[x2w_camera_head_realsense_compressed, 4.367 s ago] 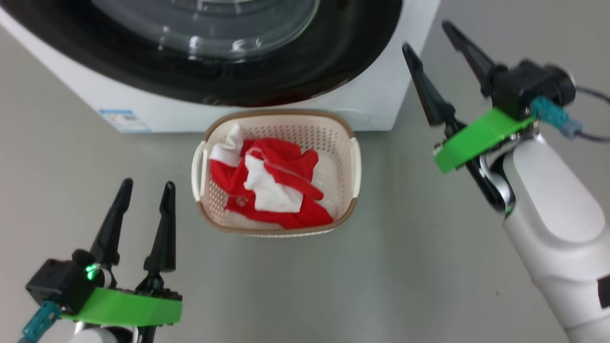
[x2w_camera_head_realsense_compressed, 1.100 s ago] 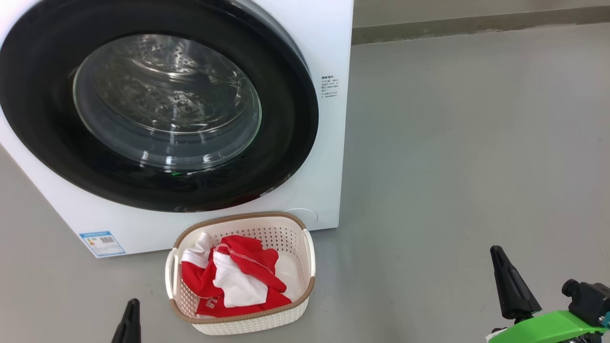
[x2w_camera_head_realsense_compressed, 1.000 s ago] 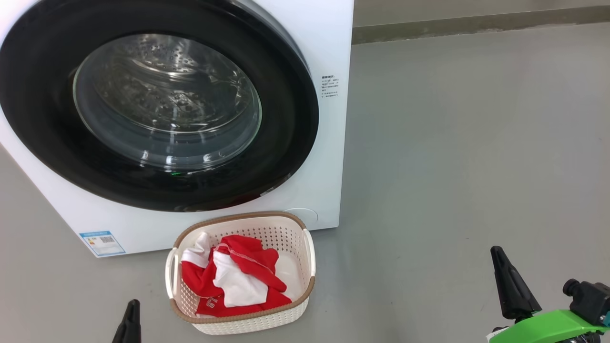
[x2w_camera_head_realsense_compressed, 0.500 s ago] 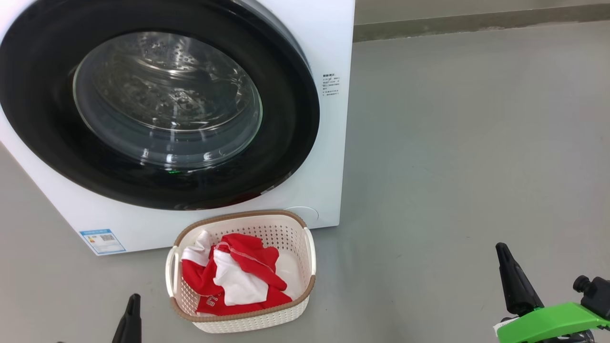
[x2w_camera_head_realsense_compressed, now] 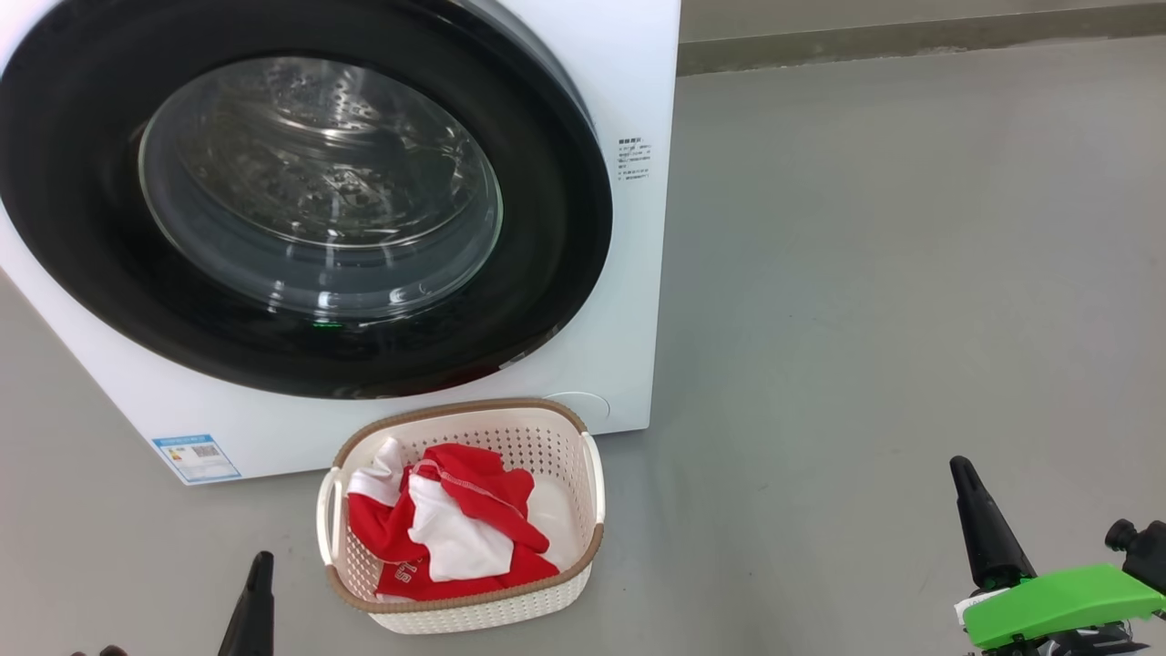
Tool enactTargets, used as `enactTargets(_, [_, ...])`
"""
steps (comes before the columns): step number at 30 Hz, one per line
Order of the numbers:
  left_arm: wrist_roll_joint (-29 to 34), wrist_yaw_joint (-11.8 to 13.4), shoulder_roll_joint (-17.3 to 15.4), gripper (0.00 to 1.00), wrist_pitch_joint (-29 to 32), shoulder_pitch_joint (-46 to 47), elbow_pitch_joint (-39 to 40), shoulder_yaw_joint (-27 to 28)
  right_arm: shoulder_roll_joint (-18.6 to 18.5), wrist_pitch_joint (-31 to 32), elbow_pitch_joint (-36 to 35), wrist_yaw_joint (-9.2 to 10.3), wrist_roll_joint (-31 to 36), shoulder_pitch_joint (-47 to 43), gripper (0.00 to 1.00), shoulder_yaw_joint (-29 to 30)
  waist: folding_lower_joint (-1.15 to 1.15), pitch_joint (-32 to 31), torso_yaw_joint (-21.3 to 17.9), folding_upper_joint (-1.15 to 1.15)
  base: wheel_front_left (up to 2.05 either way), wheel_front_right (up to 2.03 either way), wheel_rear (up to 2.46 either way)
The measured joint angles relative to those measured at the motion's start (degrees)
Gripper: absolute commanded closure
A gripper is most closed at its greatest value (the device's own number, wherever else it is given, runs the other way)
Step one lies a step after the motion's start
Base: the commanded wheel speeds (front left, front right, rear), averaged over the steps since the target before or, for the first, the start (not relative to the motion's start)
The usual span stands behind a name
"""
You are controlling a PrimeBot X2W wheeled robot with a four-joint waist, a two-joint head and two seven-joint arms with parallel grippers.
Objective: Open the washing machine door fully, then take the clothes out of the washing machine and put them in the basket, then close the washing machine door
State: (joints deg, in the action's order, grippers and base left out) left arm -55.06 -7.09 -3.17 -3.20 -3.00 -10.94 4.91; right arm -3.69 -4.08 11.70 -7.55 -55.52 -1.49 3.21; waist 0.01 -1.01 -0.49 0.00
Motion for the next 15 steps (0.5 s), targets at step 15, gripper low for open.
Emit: enactTargets(15, [-8.36,0.0,0.15,1.0,2.29,1.27,-0.97,0.0,0.18,2.21,0.9,0.01,-9.02,0.85,1.0,0.87,0.0,0.28,0.12,0.0,0.0,0.0,0.0])
